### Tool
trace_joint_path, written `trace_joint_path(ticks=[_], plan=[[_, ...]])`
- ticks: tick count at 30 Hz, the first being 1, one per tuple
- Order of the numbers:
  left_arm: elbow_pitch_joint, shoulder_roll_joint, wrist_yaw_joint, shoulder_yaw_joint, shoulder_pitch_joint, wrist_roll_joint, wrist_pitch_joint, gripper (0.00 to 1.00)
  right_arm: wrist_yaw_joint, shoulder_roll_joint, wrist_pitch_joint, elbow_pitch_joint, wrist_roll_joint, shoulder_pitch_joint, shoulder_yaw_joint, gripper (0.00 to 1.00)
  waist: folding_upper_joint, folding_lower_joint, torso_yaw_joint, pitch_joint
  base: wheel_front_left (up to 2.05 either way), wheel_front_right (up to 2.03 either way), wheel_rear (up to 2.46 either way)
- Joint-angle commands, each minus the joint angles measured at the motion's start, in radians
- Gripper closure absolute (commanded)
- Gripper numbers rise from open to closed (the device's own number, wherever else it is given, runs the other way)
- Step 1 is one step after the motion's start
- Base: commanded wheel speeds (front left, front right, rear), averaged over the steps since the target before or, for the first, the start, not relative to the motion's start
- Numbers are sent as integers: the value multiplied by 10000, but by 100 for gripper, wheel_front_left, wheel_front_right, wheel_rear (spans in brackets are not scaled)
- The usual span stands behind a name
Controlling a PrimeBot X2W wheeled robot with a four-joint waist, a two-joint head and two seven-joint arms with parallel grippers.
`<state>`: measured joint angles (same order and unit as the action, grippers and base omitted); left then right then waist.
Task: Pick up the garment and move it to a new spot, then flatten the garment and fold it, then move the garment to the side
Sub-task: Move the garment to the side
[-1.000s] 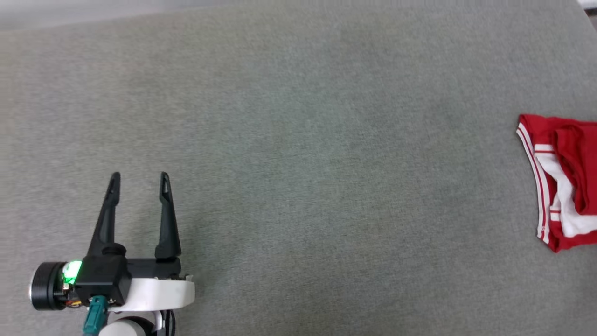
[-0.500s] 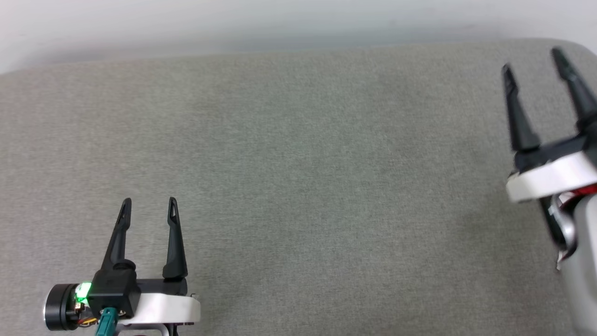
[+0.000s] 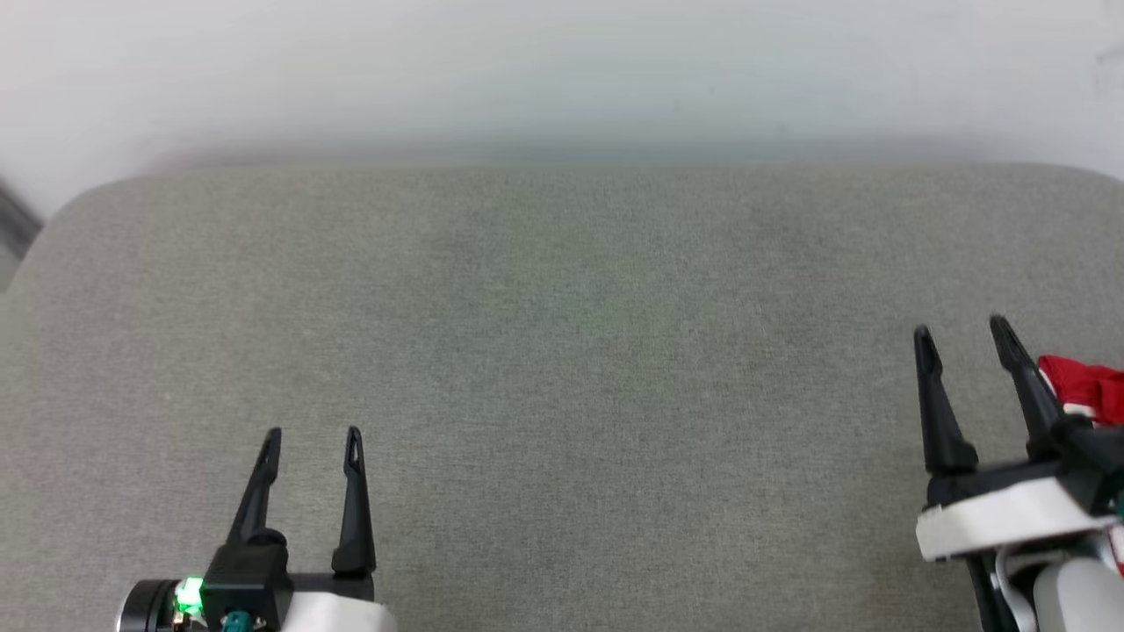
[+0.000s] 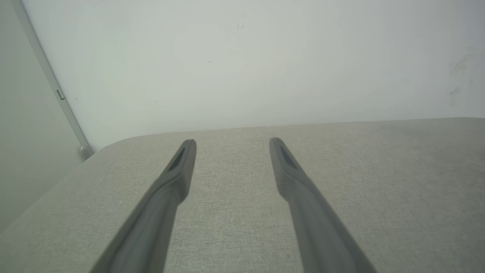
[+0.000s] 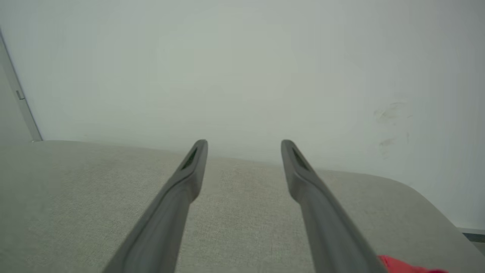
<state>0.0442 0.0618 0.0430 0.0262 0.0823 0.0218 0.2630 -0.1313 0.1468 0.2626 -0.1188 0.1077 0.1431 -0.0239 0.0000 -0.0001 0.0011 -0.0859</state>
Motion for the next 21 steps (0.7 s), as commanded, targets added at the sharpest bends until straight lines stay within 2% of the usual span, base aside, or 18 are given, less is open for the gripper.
trace_joint_path(ticks=[1,9,21], plan=[[-60,2,-55,42,190,-32,20,0,11,-189,23,167,-7,-496,-178,0,0,1,67,232,0,0,0],[-171,-34,-128,140,710,48,20,0,11,-668,24,898,-35,-2050,-697,0,0,1,154,767,0,0,0],[-150,-79,-157,168,984,95,20,0,11,-955,25,1436,128,-3015,-986,0,0,1,210,998,0,0,0]])
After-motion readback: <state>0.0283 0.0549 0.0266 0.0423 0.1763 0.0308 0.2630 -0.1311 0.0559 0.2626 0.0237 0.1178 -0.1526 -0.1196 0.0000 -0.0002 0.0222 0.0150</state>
